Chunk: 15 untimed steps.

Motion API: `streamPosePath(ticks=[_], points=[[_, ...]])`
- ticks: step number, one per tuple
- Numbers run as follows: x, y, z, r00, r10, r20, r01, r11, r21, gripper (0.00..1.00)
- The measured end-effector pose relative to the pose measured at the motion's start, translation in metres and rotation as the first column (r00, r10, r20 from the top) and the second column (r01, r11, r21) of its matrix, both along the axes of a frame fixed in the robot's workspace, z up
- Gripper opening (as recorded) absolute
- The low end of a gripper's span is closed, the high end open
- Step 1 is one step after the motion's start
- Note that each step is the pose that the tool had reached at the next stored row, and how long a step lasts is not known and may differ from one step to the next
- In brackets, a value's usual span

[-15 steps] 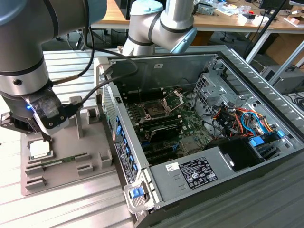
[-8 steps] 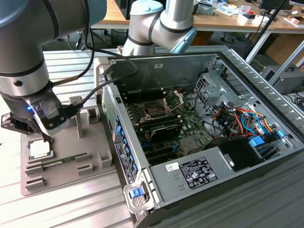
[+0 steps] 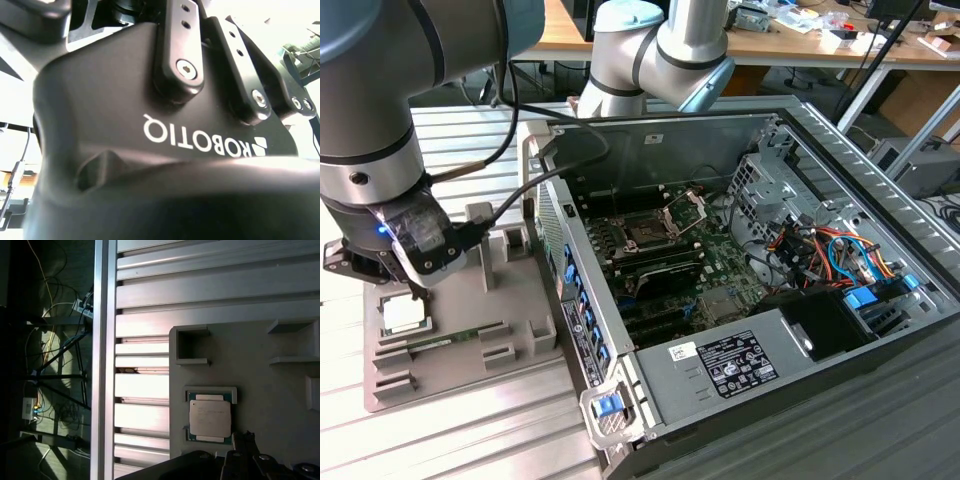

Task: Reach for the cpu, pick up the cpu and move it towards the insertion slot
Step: 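Pick up the cpu and move it towards the insertion slot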

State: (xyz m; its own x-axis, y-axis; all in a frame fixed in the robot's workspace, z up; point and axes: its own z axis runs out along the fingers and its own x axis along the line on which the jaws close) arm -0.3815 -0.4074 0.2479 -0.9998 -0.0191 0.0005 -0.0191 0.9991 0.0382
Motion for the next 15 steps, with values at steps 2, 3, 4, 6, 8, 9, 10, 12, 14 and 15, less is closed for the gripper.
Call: streamPosePath(ticks=[2, 3, 4, 6, 8, 9, 10, 12, 14, 15], points=[[0.0, 0.0, -0.0005, 1.0, 0.0, -0.0001, 0.0, 1.0, 0.0, 0.1], [0.0, 0.0, -0.0009, 1.0, 0.0, 0.0, 0.0, 1.0, 0.0, 0.1], [0.0, 0.0, -0.0011, 1.0, 0.0, 0.0, 0.0, 1.0, 0.0, 0.1], [0.0, 0.0, -0.0017, 1.0, 0.0, 0.0, 0.0, 1.0, 0.0, 0.1], [0.0, 0.0, -0.0022, 1.0, 0.0, 0.0, 0.0, 1.0, 0.0, 0.1], [0.0, 0.0, -0.0027, 1.0, 0.0, 0.0, 0.0, 1.0, 0.0, 0.1], [0.0, 0.0, -0.0029, 1.0, 0.0, 0.0001, 0.0, 1.0, 0.0, 0.1], [0.0, 0.0, -0.0034, 1.0, 0.0, 0.0, 0.0, 1.0, 0.0, 0.1], [0.0, 0.0, -0.0041, 1.0, 0.0, 0.0001, 0.0, 1.0, 0.0, 0.1], [0.0, 0.0, -0.0043, 1.0, 0.0, 0.0, 0.0, 1.0, 0.0, 0.1]])
